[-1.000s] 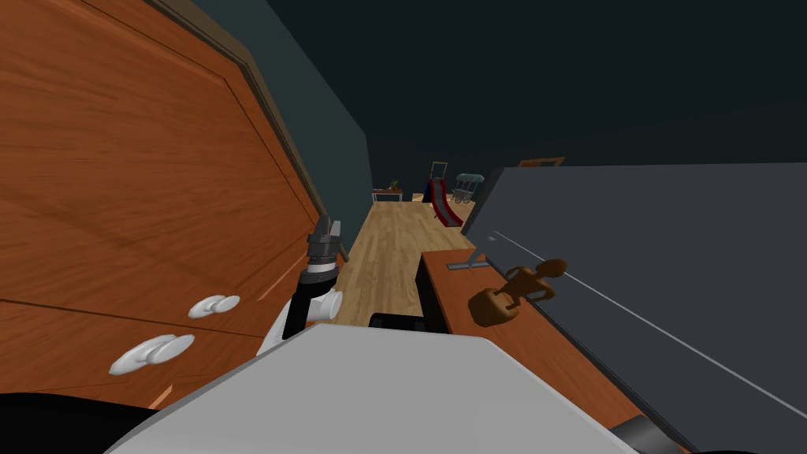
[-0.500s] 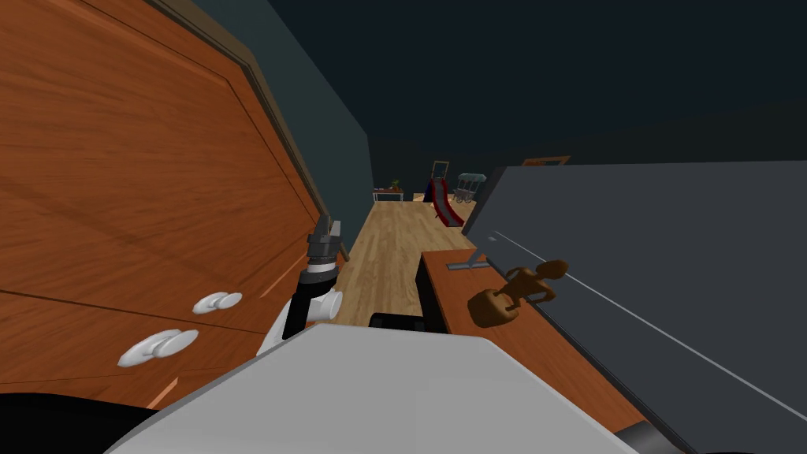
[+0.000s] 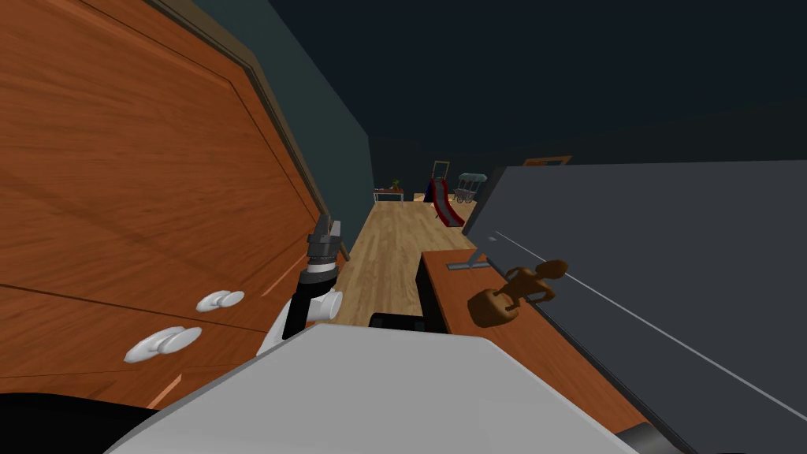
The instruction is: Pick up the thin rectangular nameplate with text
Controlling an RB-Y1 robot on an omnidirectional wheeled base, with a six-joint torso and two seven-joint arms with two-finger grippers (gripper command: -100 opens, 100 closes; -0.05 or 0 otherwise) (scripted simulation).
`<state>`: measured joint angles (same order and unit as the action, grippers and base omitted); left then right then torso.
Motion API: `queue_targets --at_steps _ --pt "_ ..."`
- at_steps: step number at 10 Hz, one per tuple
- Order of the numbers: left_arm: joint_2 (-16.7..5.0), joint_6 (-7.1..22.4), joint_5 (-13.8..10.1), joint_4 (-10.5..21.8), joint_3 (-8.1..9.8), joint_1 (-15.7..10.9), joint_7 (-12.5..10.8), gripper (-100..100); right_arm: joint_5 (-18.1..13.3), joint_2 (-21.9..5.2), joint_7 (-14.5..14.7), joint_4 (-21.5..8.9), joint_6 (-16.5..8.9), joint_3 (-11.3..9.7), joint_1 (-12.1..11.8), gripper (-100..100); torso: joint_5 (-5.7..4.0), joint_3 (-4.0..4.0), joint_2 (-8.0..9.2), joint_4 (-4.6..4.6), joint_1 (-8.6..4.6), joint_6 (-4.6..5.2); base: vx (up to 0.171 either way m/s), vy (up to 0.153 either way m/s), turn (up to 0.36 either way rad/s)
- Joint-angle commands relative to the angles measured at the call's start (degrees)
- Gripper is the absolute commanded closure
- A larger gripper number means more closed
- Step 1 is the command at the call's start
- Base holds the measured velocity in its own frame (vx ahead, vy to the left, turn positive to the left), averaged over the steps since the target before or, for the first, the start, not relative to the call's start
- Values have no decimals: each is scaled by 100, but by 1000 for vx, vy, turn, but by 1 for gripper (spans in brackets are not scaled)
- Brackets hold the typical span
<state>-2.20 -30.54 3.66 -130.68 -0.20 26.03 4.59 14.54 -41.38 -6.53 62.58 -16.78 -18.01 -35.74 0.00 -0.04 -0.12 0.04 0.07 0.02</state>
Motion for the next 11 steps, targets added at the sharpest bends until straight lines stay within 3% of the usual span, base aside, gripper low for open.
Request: queue_targets --at_steps 1,3,4,5,9,10,11 --pt "0 0 0 0 0 0 0 0 0 0 0 0 0 0 0 100 0 0 0 0 0 0 0 0 0" --pt "0 0 0 0 0 0 0 0 1 1 -1 2 -2 1 3 100 0 3 5 0 -2 4 0 0 0" --pt "0 0 0 0 0 0 0 0 1 1 -1 0 -4 0 2 0 0 4 7 1 -2 3 0 0 0" --pt "0 0 0 0 0 0 0 0 56 -137 -44 188 -38 -16 -86 100 0 5 8 2 -2 3 8 5 -50" --pt "0 0 0 0 0 0 0 0 182 -440 -138 596 -151 -45 -308 100 2 3 6 0 5 8 9 20 -36" --pt "0 0 0 0 0 0 0 0 163 -387 -111 515 -128 -44 -250 100 2 2 5 0 10 9 2 16 -4" --pt "0 0 0 0 0 0 0 0 167 -397 -117 534 -137 -46 -255 0 1 2 5 -1 6 10 0 0 0"
